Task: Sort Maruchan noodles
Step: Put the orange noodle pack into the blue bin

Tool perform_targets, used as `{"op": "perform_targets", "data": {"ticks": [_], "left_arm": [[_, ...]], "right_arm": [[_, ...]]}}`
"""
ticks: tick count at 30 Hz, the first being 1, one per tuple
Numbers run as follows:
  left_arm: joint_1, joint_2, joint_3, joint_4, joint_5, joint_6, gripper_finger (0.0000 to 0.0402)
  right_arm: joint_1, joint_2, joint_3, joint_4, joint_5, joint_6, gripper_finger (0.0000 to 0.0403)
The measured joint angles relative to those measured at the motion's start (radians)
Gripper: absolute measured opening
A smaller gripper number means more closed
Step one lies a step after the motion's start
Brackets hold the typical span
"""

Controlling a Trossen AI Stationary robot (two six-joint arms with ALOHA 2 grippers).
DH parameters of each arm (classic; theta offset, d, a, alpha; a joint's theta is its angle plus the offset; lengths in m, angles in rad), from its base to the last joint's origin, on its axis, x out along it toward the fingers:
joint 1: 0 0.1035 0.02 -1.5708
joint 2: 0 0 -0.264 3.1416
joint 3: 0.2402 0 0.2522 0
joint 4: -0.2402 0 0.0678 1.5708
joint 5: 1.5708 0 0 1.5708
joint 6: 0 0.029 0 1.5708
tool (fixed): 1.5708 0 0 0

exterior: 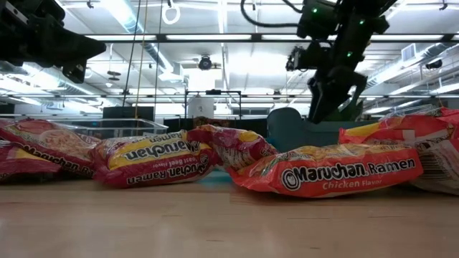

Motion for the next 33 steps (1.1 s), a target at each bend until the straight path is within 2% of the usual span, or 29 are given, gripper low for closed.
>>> {"op": "perform_targets", "data": {"ticks": [3, 6, 9, 12, 17, 19, 24, 29, 33], "left_arm": [[0.000, 0.000, 0.000, 0.000, 0.000, 0.000, 0.0016], [0.000, 0.000, 0.000, 0.000, 0.000, 0.000, 0.0016], [0.000, 0.000, 0.000, 0.000, 0.000, 0.000, 0.0016], [0.000, 0.000, 0.000, 0.000, 0.000, 0.000, 0.0016], [0.000, 0.000, 0.000, 0.000, 0.000, 0.000, 0.0016], [0.000, 0.000, 0.000, 0.000, 0.000, 0.000, 0.0016], [0.000, 0.000, 0.000, 0.000, 0.000, 0.000, 0.0016], [0.000, 0.000, 0.000, 0.000, 0.000, 0.000, 0.0016], [0.000, 0.000, 0.000, 0.000, 0.000, 0.000, 0.0016]], "right_arm": [[0.024, -0.042, 0.000, -0.050, 0.004, 0.054, 0.0191], [0.062, -0.095, -0.002, -0.073, 0.062, 0.120, 0.0191], [0.096, -0.142, -0.042, -0.016, 0.132, 0.198, 0.0191], [0.125, -0.173, -0.099, 0.039, 0.144, 0.278, 0.0191], [0.163, -0.186, -0.144, 0.057, 0.233, 0.425, 0.0191], [0.169, -0.178, -0.143, 0.068, 0.236, 0.453, 0.0191], [0.155, -0.132, -0.098, 0.130, 0.204, 0.372, 0.0191], [0.074, -0.077, -0.012, 0.148, 0.098, 0.213, 0.0185], [0.018, -0.073, 0.005, 0.180, 0.097, 0.143, 0.0180]]}}
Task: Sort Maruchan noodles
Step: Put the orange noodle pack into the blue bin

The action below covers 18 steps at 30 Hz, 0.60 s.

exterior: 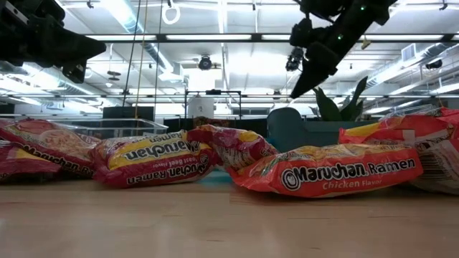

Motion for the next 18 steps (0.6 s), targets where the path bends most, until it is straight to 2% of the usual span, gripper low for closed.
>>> {"op": "perform_targets", "data": {"ticks": [6, 14, 18], "left_arm": [[0.000, 0.000, 0.000, -0.001, 0.000, 0.000, 0.0016], [0.000, 0.000, 0.000, 0.000, -0.004, 0.002, 0.0016], [0.000, 0.000, 0.000, 0.000, -0.029, 0.002, 0.0016]], "right_arm": [[-0.038, 0.000, -0.017, -0.024, -0.132, 0.020, 0.0178], [0.052, -0.004, -0.017, -0.132, -0.024, 0.057, 0.0177], [0.068, -0.030, -0.017, -0.199, -0.013, 0.115, 0.0177]]}}
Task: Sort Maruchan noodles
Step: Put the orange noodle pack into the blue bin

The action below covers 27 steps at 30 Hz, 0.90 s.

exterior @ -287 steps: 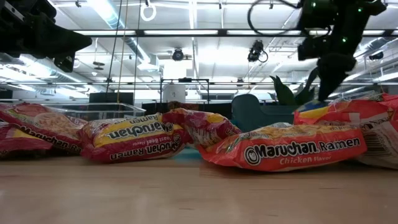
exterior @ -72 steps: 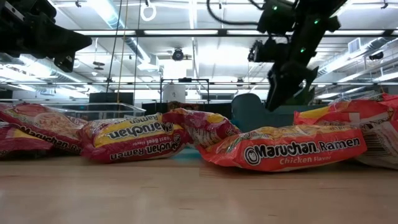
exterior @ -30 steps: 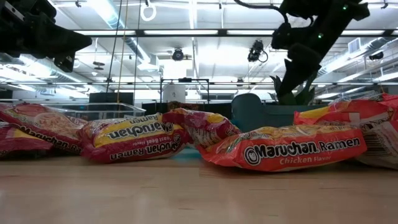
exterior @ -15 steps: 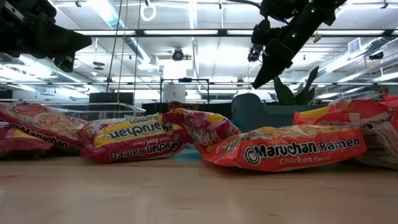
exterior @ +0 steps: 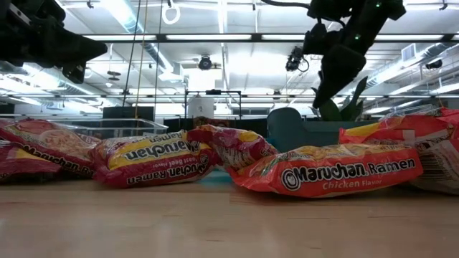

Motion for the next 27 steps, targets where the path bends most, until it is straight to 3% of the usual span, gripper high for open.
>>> {"op": "perform_targets", "data": {"ticks": [11, 19, 27], "left_arm": [[0.000, 0.000, 0.000, 0.000, -0.001, 0.000, 0.0016], [0.000, 0.000, 0.000, 0.000, -0.056, 0.002, 0.0016], [0.000, 0.000, 0.000, 0.000, -0.099, 0.001, 0.0016]], "right_arm": [[0.010, -0.048, 0.000, -0.067, -0.009, 0.043, 0.0174], [-0.020, -0.048, 0.000, -0.059, -0.061, 0.205, 0.0174], [0.065, -0.013, 0.067, -0.035, -0.053, 0.217, 0.0168]]}}
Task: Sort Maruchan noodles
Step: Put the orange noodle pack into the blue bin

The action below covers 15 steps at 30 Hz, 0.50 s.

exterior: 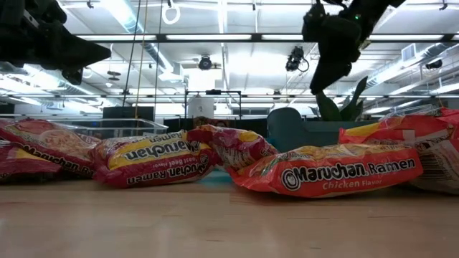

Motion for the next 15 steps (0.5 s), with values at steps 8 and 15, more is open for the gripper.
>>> {"op": "perform_targets", "data": {"ticks": [8, 15], "left_arm": [[0.000, 0.000, 0.000, -0.003, -0.083, -0.002, 0.0016], [0.000, 0.000, 0.000, 0.000, -0.083, -0.003, 0.0016]], "right_arm": [[0.172, 0.038, 0.007, -0.016, -0.087, 0.079, 0.0167], [0.350, 0.038, -0.059, 0.039, 0.019, 0.177, 0.0167]]}}
